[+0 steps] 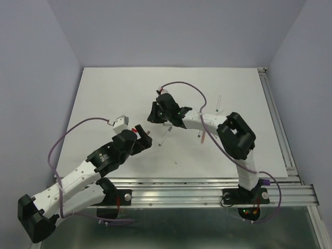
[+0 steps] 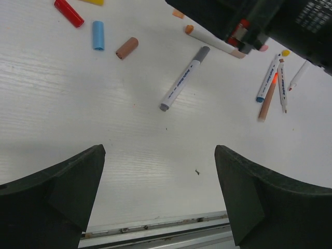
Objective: Open the pen caps
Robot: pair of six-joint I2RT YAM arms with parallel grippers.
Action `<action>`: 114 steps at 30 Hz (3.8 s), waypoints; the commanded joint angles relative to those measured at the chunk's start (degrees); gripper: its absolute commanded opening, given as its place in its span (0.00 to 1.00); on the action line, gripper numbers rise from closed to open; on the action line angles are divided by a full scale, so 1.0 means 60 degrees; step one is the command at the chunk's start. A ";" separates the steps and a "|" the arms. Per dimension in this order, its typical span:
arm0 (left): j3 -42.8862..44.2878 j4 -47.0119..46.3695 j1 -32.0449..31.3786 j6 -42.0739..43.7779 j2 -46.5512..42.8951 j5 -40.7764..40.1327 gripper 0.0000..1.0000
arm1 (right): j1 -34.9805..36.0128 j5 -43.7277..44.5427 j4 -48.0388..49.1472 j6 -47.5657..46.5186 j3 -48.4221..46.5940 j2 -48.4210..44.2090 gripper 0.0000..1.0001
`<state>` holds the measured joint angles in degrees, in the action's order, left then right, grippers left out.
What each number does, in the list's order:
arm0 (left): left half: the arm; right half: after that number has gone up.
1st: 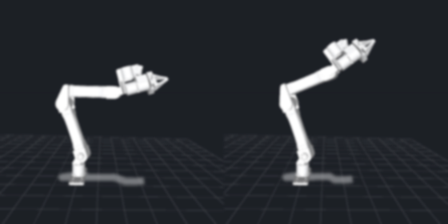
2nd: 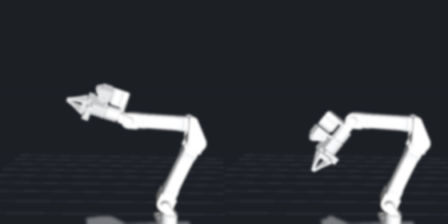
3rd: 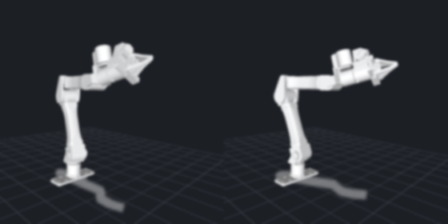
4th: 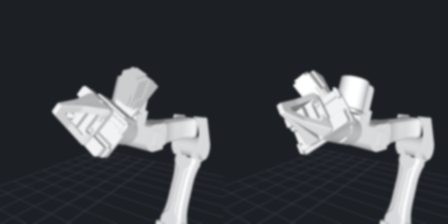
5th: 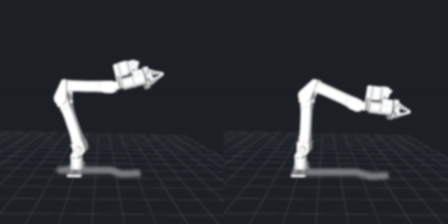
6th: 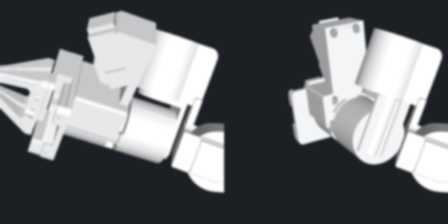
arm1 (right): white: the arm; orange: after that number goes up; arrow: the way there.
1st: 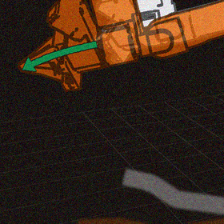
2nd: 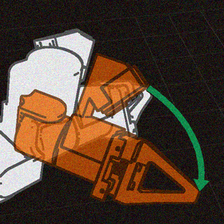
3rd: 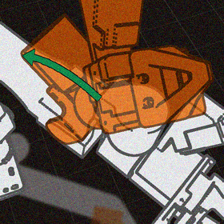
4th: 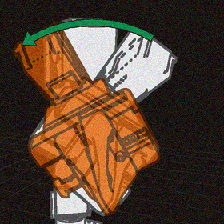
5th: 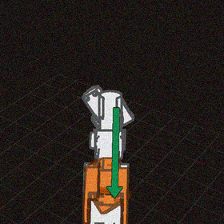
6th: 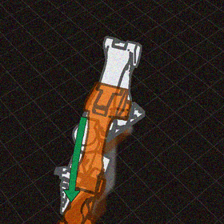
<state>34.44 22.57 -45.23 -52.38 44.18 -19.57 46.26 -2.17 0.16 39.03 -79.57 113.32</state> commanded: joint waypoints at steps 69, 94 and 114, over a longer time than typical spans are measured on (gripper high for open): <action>0.4353 -0.2663 0.0786 0.5331 0.9539 0.2648 0.73 | -0.1235 0.4713 -0.1478 0.0967 0.7578 -0.9833 1.00; 0.3416 -0.2150 -0.0444 0.4761 0.9704 0.1300 0.00 | -0.1235 0.4245 -0.1040 0.1230 0.7592 -0.9642 1.00; 0.0326 -0.6881 -0.1294 0.3925 0.3505 0.4171 0.00 | -0.1221 -0.0852 0.4526 0.1230 0.8750 -0.8941 1.00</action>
<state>37.89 -14.52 -52.45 -27.18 66.87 4.14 38.70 0.03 16.21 44.93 -27.88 58.50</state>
